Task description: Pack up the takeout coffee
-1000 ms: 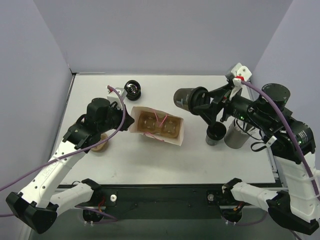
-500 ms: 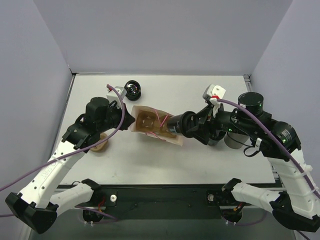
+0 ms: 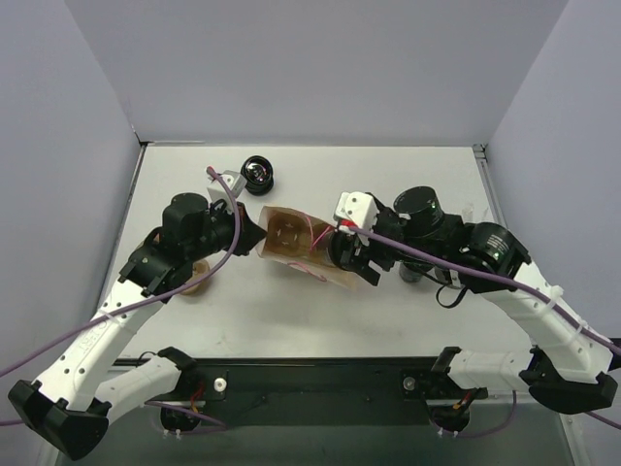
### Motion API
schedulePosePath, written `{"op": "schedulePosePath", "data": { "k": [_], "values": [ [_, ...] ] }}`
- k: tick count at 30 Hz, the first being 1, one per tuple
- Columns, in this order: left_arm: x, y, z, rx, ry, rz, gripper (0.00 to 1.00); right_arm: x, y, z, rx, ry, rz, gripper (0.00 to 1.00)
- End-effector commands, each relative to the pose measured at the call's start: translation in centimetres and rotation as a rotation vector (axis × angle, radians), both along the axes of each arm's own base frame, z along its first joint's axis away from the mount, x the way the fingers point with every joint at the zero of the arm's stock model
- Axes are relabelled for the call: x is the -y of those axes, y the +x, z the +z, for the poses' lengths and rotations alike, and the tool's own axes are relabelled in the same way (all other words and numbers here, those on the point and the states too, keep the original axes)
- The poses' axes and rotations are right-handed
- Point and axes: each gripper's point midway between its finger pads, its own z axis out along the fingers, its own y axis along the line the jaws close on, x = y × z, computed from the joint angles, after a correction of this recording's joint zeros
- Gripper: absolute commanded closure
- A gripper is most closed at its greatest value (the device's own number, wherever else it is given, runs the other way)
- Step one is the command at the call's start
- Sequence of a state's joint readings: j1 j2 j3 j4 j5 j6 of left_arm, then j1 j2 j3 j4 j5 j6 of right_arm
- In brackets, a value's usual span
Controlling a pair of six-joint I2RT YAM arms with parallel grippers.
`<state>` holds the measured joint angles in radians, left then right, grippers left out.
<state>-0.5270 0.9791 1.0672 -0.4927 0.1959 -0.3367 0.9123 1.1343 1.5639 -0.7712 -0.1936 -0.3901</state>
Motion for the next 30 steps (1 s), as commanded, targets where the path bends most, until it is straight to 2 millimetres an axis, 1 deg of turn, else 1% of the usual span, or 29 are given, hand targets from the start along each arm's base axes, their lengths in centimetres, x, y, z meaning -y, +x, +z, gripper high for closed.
{"op": "schedulePosePath", "data": {
  "k": [1,6,8,9,10,11,12,15,16,17,18,20,21,22,23,24,25,26,27,30],
  "values": [
    [0.7,0.3,3.0,0.116,-0.07,-0.038,1.0,-0.2,1.5,-0.3,0.111,-0.1,0.022,0.68],
    [0.8,0.1,2.5,0.086,-0.085,-0.031,1.0,-0.5,1.5,-1.7,0.136,-0.173,0.042,0.68],
    [0.9,-0.2,3.0,0.115,-0.11,-0.042,1.0,-0.7,1.5,-2.4,0.154,-0.206,0.056,0.68],
    [0.9,-0.3,2.4,0.112,-0.111,-0.048,1.0,-0.9,1.6,-2.6,0.162,-0.216,0.06,0.69],
    [0.8,-0.6,2.6,0.129,-0.117,-0.056,1.0,-1.4,1.9,-2.6,0.185,-0.218,0.063,0.69],
    [0.9,-0.6,2.6,0.146,-0.118,-0.065,1.0,-1.3,2.5,-3.1,0.211,-0.252,0.061,0.69],
    [0.9,-0.7,2.1,0.144,-0.112,-0.068,1.0,-1.5,2.7,-3.2,0.226,-0.261,0.069,0.69],
    [1.1,-1.0,2.0,0.148,-0.114,-0.092,1.0,-2.0,3.7,-4.1,0.276,-0.307,0.091,0.7],
    [1.2,-1.0,2.0,0.15,-0.117,-0.098,1.0,-2.4,4.0,-3.9,0.297,-0.296,0.093,0.7],
    [1.2,-1.0,2.0,0.144,-0.119,-0.098,1.0,-2.5,4.1,-4.2,0.307,-0.297,0.101,0.71],
    [1.3,-1.1,2.0,0.142,-0.124,-0.098,1.0,-2.7,4.1,-5.1,0.311,-0.312,0.117,0.71],
    [1.4,-1.3,2.2,0.142,-0.136,-0.109,1.0,-3.0,4.5,-5.4,0.333,-0.305,0.113,0.71],
    [1.5,-1.4,2.1,0.143,-0.14,-0.115,1.0,-3.0,4.6,-6.2,0.329,-0.313,0.113,0.71],
    [1.6,-1.7,2.5,0.165,-0.156,-0.128,1.0,-3.3,4.8,-6.1,0.35,-0.303,0.113,0.71],
    [1.7,-1.9,1.6,0.156,-0.152,-0.141,1.0,-3.5,4.9,-6.3,0.352,-0.301,0.117,0.71],
    [1.7,-2.0,1.4,0.162,-0.153,-0.15,1.0,-3.7,5.0,-6.8,0.349,-0.305,0.122,0.7],
    [1.8,-2.3,1.8,0.19,-0.166,-0.165,1.0,-4.0,5.1,-6.9,0.357,-0.31,0.135,0.71],
    [1.8,-2.5,1.0,0.193,-0.153,-0.18,1.0,-4.2,5.2,-7.2,0.361,-0.316,0.147,0.71],
    [1.9,-2.6,1.0,0.208,-0.15,-0.194,1.0,-4.5,5.4,-7.6,0.362,-0.323,0.15,0.71],
    [1.9,-2.6,0.4,0.226,-0.117,-0.22,1.0,-4.8,6.2,-7.9,0.357,-0.313,0.149,0.71]
  ]
}}
